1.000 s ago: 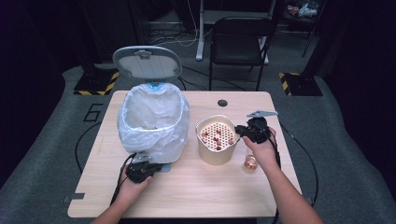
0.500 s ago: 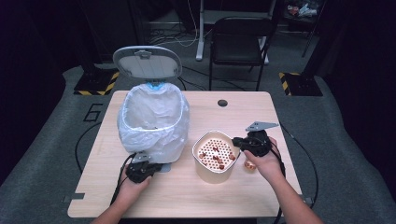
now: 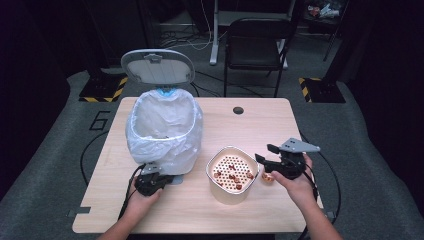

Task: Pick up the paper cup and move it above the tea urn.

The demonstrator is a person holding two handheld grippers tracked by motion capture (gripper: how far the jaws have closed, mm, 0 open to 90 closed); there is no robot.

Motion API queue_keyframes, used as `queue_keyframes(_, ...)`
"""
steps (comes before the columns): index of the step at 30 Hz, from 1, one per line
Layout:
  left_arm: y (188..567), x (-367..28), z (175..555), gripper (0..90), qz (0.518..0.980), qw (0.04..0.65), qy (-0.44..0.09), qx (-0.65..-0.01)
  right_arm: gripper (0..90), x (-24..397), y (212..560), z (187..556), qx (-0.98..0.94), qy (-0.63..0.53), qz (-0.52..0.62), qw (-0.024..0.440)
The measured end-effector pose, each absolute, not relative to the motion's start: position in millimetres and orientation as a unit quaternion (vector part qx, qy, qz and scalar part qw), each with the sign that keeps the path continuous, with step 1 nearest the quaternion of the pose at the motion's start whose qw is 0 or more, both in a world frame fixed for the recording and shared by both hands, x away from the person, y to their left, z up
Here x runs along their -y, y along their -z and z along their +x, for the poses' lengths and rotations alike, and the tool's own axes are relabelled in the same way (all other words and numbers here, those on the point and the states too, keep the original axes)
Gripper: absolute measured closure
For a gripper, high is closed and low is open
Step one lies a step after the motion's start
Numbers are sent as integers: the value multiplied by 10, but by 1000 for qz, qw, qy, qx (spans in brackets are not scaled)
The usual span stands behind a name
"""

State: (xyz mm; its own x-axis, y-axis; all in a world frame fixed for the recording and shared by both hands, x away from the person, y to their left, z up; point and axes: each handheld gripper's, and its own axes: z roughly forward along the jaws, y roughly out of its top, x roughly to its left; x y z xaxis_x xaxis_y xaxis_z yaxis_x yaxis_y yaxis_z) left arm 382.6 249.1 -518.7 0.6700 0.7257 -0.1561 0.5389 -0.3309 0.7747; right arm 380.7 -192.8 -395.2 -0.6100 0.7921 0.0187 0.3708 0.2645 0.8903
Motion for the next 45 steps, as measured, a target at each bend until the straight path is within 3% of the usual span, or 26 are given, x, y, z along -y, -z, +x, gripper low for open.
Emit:
queue_keyframes(2, 5187, -2491, 3826, 900, 808, 426, -109, -391, 270, 2030, 3987, 3802, -755, -464, 397, 237)
queue_keyframes(7, 5187, -2491, 3826, 900, 808, 426, -109, -392, 148, 2211, 4149, 3798, -745, -450, 429, 242)
queue_keyframes(17, 5187, -2492, 3826, 900, 808, 427, -109, -392, 71, 2310, 4559, 3842, -744, -425, 456, 243)
queue_keyframes(24, 5188, -2493, 3827, 900, 808, 427, -109, -392, 90, 2266, 4694, 3853, -753, -415, 454, 236)
queue_keyframes(32, 5188, -2493, 3827, 900, 808, 427, -108, -392, 181, 2240, 4876, 3957, -753, -418, 457, 223)
queue_keyframes(45, 5183, -2495, 3825, 900, 809, 424, -108, -393, 318, 2224, 4880, 3946, -751, -423, 439, 252)
